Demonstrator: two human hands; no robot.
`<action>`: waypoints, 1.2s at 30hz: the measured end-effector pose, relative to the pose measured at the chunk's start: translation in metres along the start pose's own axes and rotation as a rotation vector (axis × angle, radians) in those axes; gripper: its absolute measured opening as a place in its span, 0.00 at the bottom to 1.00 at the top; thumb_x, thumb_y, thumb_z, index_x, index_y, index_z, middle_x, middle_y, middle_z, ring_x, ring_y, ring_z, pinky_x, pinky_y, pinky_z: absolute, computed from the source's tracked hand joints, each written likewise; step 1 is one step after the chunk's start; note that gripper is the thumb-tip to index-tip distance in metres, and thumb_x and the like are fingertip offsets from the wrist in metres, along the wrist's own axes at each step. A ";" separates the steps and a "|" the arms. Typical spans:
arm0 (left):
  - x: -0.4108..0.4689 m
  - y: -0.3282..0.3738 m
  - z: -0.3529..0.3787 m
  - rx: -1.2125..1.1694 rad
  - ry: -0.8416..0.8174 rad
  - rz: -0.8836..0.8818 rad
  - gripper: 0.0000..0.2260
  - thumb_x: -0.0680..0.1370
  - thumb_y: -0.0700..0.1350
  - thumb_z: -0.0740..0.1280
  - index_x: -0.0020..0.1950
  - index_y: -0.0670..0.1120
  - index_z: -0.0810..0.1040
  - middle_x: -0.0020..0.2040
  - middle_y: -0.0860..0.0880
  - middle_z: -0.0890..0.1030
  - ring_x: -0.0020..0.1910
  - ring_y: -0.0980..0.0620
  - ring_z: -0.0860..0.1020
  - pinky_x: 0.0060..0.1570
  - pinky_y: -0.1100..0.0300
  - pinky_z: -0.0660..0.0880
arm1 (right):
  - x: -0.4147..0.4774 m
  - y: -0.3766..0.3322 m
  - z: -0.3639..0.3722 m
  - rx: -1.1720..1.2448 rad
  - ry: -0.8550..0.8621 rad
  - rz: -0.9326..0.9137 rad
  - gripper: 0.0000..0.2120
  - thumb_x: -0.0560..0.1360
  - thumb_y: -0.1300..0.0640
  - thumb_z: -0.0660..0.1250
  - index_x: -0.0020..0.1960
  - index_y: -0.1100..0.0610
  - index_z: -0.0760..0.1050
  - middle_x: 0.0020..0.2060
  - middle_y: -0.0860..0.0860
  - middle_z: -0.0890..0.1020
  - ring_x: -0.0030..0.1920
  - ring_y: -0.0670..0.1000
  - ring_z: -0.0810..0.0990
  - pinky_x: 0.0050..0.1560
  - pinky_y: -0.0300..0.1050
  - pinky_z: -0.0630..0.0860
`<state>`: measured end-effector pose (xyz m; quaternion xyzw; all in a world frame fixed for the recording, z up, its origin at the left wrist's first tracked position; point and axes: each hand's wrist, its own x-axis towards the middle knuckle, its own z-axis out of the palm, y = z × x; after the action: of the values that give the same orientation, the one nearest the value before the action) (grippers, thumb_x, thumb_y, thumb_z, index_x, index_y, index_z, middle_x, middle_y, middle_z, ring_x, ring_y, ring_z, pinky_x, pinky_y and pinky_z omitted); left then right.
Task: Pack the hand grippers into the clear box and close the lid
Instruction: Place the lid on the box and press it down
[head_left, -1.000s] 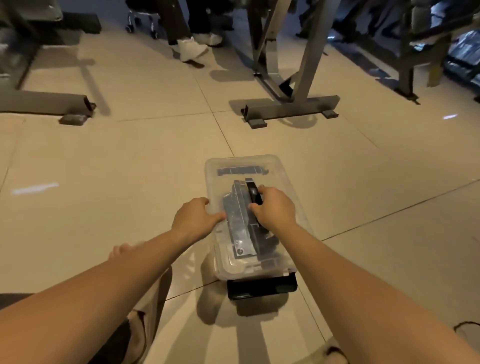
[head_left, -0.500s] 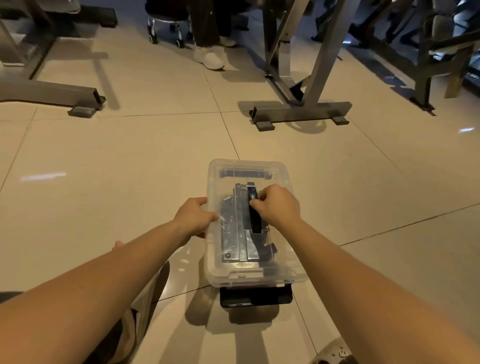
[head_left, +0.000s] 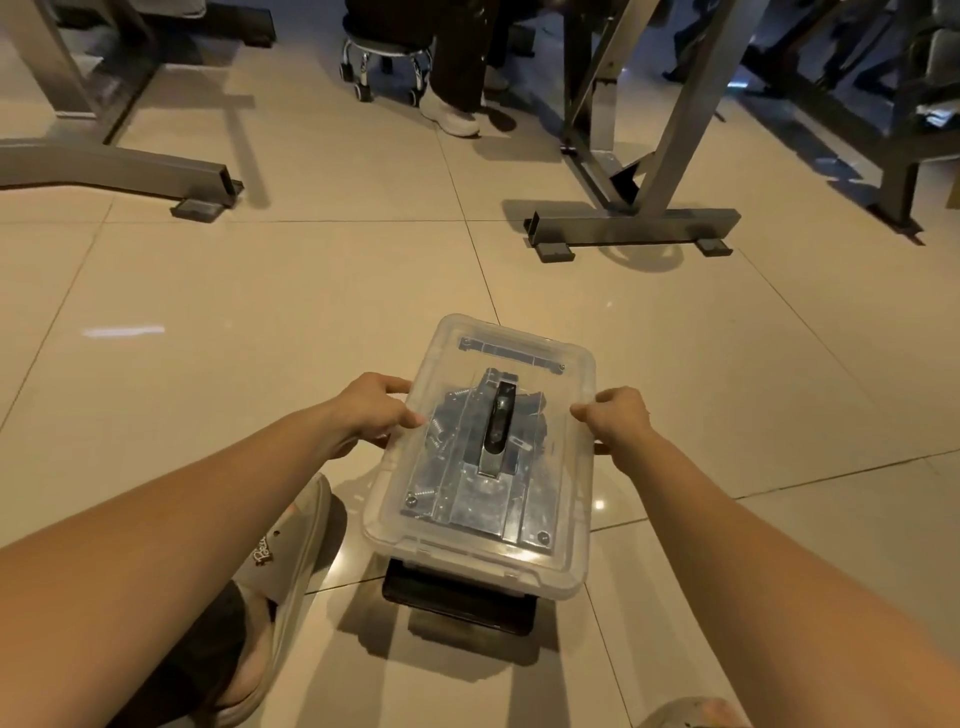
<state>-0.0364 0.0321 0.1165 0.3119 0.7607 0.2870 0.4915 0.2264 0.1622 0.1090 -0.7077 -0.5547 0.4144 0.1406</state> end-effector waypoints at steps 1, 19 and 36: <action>0.001 0.000 -0.001 -0.012 -0.001 -0.007 0.24 0.75 0.33 0.72 0.70 0.45 0.76 0.44 0.48 0.81 0.38 0.51 0.79 0.30 0.60 0.75 | 0.000 0.002 -0.002 0.085 -0.037 0.046 0.17 0.76 0.61 0.73 0.61 0.65 0.75 0.54 0.60 0.81 0.49 0.61 0.82 0.39 0.54 0.82; 0.026 0.025 0.030 0.421 0.042 0.269 0.22 0.79 0.41 0.70 0.74 0.47 0.74 0.65 0.42 0.80 0.60 0.45 0.78 0.57 0.61 0.69 | -0.057 0.070 -0.037 0.129 -0.332 0.336 0.28 0.67 0.48 0.81 0.55 0.65 0.74 0.49 0.61 0.84 0.42 0.56 0.85 0.49 0.55 0.84; -0.110 -0.083 0.066 -0.218 0.437 -0.247 0.39 0.74 0.60 0.74 0.74 0.40 0.63 0.64 0.45 0.75 0.60 0.44 0.77 0.58 0.51 0.74 | -0.036 0.085 -0.038 -0.365 0.193 -0.326 0.09 0.72 0.56 0.69 0.48 0.60 0.81 0.40 0.55 0.83 0.39 0.58 0.80 0.38 0.45 0.75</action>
<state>0.0441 -0.0956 0.0943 0.0925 0.8457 0.3656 0.3775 0.3099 0.1103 0.0913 -0.6591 -0.7109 0.2097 0.1277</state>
